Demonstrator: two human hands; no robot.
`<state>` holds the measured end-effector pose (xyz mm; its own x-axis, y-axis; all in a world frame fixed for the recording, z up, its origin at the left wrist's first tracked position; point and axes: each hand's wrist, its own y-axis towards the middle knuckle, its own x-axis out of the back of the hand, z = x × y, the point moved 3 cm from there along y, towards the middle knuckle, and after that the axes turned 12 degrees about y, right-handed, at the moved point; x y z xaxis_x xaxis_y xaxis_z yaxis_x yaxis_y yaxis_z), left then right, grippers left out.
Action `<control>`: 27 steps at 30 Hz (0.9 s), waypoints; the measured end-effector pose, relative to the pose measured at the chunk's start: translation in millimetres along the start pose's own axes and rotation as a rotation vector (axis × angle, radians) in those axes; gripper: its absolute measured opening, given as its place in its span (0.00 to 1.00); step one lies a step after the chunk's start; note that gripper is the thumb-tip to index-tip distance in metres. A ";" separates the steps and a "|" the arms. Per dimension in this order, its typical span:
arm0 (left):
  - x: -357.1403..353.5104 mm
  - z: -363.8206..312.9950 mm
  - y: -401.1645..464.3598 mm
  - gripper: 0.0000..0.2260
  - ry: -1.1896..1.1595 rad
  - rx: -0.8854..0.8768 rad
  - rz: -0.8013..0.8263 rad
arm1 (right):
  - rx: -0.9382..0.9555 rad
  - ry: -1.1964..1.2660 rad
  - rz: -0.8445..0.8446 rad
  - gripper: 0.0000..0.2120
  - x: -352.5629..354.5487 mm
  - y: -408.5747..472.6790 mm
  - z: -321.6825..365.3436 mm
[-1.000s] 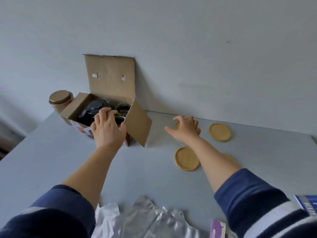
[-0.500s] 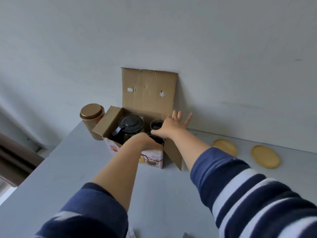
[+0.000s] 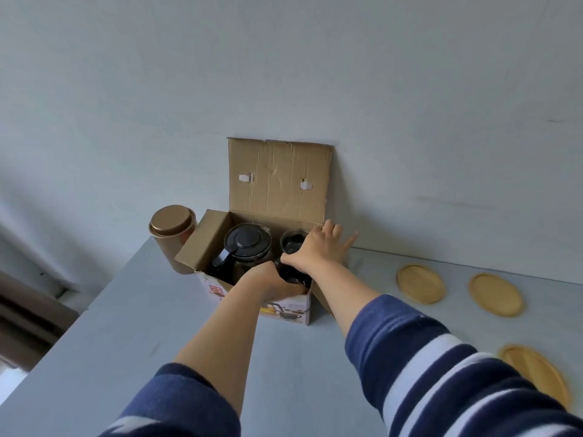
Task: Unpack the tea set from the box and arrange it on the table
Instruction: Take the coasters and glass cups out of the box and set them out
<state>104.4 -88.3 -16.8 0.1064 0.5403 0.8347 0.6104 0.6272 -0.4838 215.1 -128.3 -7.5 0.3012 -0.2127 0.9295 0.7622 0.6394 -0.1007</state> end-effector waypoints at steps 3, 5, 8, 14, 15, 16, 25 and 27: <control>-1.0 5.3 -5.1 0.26 -0.010 0.053 -0.127 | 0.005 0.109 -0.055 0.45 8.0 -1.0 2.9; 5.8 2.9 -14.6 0.30 0.047 0.080 -0.215 | -0.003 0.236 -0.086 0.46 17.7 -1.1 2.3; 22.8 -6.8 -26.6 0.34 0.127 0.054 -0.329 | -0.006 0.538 -0.160 0.43 39.9 -3.9 -7.9; 55.6 -40.8 -36.0 0.37 0.165 -0.044 -0.527 | -0.119 1.120 -0.244 0.29 89.6 -8.1 -56.0; 55.5 -52.0 -34.8 0.37 0.148 -0.072 -0.537 | -0.126 1.138 -0.283 0.28 96.5 -7.9 -70.7; 52.9 -64.4 -32.5 0.37 0.125 -0.104 -0.541 | -0.129 1.145 -0.327 0.27 102.5 -9.0 -86.6; -29.8 -173.1 2.9 0.35 -0.059 -0.284 -0.387 | -0.275 1.032 -0.571 0.33 100.0 -27.8 -249.9; -52.5 -188.2 13.9 0.36 -0.031 -0.287 -0.365 | -0.346 0.997 -0.591 0.34 88.1 -32.4 -285.5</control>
<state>255.1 -213.5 -17.9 -0.1763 0.3326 0.9264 0.7964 0.6014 -0.0644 380.4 -378.7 -23.6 0.0482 -0.9790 0.1981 0.9985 0.0524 0.0159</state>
